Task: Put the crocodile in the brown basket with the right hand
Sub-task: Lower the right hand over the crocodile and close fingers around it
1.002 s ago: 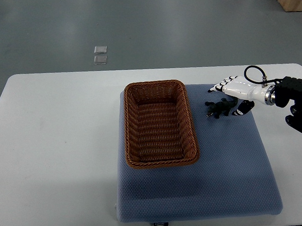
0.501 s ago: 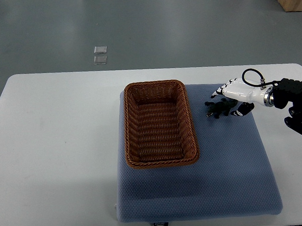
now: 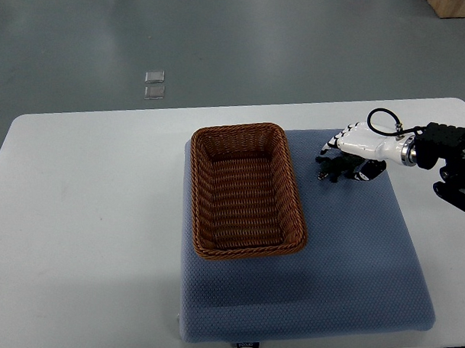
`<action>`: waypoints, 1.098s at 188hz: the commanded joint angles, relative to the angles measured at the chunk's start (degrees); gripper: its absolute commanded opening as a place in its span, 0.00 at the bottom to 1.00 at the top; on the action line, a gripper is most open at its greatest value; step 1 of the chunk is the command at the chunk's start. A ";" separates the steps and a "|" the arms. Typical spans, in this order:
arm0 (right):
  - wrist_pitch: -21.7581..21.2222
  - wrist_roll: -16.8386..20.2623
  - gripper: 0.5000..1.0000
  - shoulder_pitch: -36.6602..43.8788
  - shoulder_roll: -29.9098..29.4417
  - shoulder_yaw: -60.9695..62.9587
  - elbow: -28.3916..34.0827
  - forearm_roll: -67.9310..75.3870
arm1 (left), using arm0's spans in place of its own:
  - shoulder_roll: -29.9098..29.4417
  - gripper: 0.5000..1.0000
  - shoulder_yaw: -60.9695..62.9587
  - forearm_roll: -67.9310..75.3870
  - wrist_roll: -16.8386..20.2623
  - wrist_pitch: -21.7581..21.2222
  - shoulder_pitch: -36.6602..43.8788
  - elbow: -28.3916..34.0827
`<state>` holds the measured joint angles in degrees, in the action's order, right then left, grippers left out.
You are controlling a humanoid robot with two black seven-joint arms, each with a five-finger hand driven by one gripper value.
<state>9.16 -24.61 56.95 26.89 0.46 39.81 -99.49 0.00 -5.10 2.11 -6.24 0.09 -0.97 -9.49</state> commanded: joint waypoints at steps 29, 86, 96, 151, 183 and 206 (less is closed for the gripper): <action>-0.02 -0.09 0.59 0.00 0.00 -0.46 -0.18 0.00 | 0.00 1.00 0.00 0.00 0.00 0.00 0.00 0.00; -0.02 0.00 0.50 0.00 0.00 -0.46 -0.53 -0.09 | 0.00 1.00 0.00 0.00 0.00 0.00 0.00 0.00; -0.02 0.00 0.47 0.00 0.00 -0.46 -0.61 -0.09 | 0.00 1.00 0.00 0.00 0.00 0.00 0.00 0.00; -0.02 -0.09 0.38 0.00 -0.18 -0.55 -1.05 -0.44 | 0.00 1.00 0.00 0.00 0.00 0.00 0.00 0.00; 0.07 -0.09 0.39 0.00 -0.61 -1.25 -2.37 -0.44 | 0.00 1.00 0.00 0.00 0.00 0.00 0.00 0.00; 0.16 -0.09 0.39 0.00 -0.88 -1.69 -2.55 -0.44 | 0.00 1.00 0.00 0.00 0.00 0.00 0.00 0.00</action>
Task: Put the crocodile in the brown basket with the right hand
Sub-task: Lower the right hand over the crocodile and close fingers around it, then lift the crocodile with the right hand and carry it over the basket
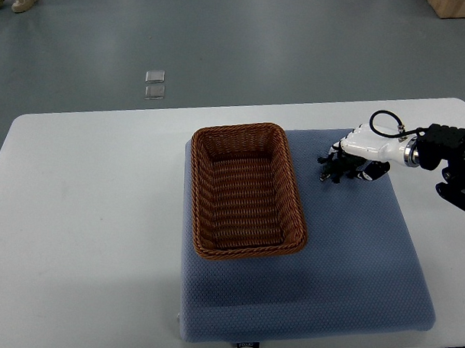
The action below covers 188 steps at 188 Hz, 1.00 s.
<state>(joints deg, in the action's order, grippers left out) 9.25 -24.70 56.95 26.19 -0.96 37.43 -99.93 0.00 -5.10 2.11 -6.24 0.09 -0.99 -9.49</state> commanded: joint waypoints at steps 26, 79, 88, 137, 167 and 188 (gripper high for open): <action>-0.02 0.00 0.39 0.00 -0.26 -0.53 -0.25 0.00 | 0.00 1.00 0.00 0.00 0.00 0.00 0.02 0.00; -0.02 0.00 0.05 0.00 -0.96 -1.06 -1.84 -0.09 | 0.00 1.00 0.00 0.00 0.00 0.00 0.02 0.00; 0.07 0.00 0.00 0.00 -1.05 -1.06 -2.01 -0.09 | 0.00 1.00 0.00 0.00 0.00 0.00 -0.07 0.00; 1.91 0.09 0.00 0.00 -0.87 -0.88 -2.36 0.17 | 0.00 1.00 0.00 0.00 0.00 0.00 0.02 0.00; 2.61 -0.08 0.00 0.17 -0.52 -0.71 -2.36 0.44 | 0.00 1.00 0.00 0.00 0.00 0.00 0.02 0.00; 2.61 -0.08 0.00 0.70 -0.35 -0.62 -2.36 0.61 | 0.00 1.00 0.00 0.00 0.00 0.00 0.02 0.00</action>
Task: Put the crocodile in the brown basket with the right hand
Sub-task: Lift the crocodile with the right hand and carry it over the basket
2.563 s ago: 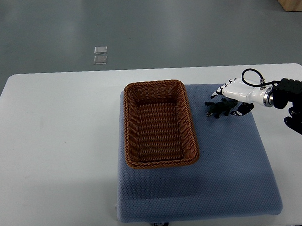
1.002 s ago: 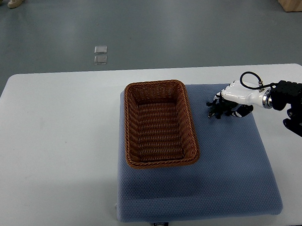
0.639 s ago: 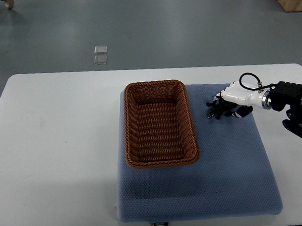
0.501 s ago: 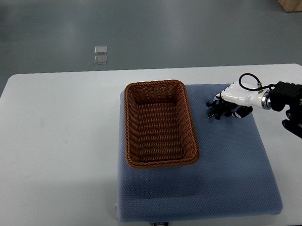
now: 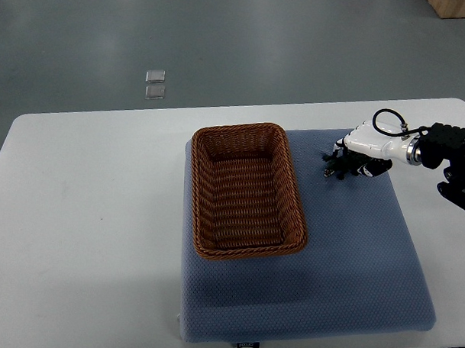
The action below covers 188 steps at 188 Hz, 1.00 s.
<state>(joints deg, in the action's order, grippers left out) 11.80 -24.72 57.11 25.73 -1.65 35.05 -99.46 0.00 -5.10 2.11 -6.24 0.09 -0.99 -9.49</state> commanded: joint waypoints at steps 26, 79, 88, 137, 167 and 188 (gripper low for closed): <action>0.06 -0.06 0.00 0.54 0.11 0.07 0.02 0.23 | 0.00 1.00 0.00 0.00 0.00 0.00 0.02 0.00; 0.15 -0.24 0.00 1.25 0.46 0.77 0.10 0.49 | 0.00 1.00 0.00 0.00 0.00 0.00 -0.07 0.00; 0.15 -0.24 0.00 1.51 0.46 0.86 0.10 0.58 | 0.00 1.00 0.00 0.00 0.00 0.00 0.02 0.00; 1.20 -0.24 0.00 1.60 0.46 1.03 0.10 0.58 | 0.00 1.00 0.00 0.00 0.00 0.00 -0.07 0.00; 1.47 -0.33 0.00 2.65 0.37 1.03 0.45 0.85 | 0.00 1.00 0.00 0.00 0.00 0.00 0.02 0.00; 1.91 -0.77 0.00 3.71 0.46 1.12 0.54 1.11 | 0.00 1.00 0.00 0.00 0.00 0.00 0.02 0.00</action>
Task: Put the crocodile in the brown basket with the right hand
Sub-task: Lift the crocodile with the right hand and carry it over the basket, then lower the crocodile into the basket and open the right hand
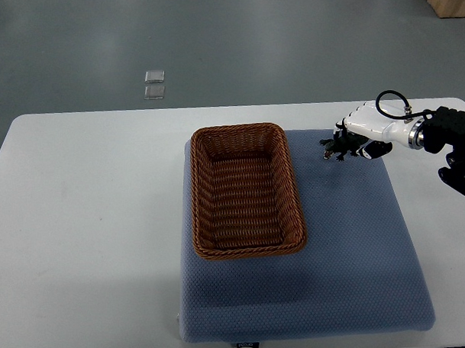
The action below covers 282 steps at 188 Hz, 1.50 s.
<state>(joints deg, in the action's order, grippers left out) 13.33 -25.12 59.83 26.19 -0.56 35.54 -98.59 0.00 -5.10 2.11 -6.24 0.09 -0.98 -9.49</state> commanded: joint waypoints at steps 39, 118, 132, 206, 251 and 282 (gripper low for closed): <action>0.56 -0.90 0.00 2.31 -0.26 0.30 0.24 1.56 | 0.00 1.00 0.00 0.00 0.00 0.00 0.02 0.00; 1.17 -1.51 0.00 5.48 -0.96 2.58 9.20 1.65 | 0.00 1.00 0.00 0.00 0.00 0.00 0.02 0.00; 1.26 -1.51 0.00 6.27 -1.23 2.58 11.49 1.65 | 0.00 1.00 0.00 0.00 0.00 0.00 0.02 0.00; 2.75 -2.74 0.00 6.97 -5.44 2.76 20.54 1.47 | 0.00 1.00 0.00 0.00 0.00 0.00 0.02 0.00; 2.58 -3.09 0.04 5.30 -5.97 1.88 20.54 1.30 | 0.00 1.00 0.00 0.00 0.00 0.00 -0.07 0.00; 2.49 -3.09 0.21 4.60 -5.88 1.71 20.36 1.03 | 0.00 1.00 0.00 0.00 0.00 0.00 0.01 0.00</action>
<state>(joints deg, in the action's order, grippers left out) 15.85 -28.20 64.78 20.23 1.22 56.05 -97.43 0.00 -5.10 2.11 -6.24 0.09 -0.99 -9.49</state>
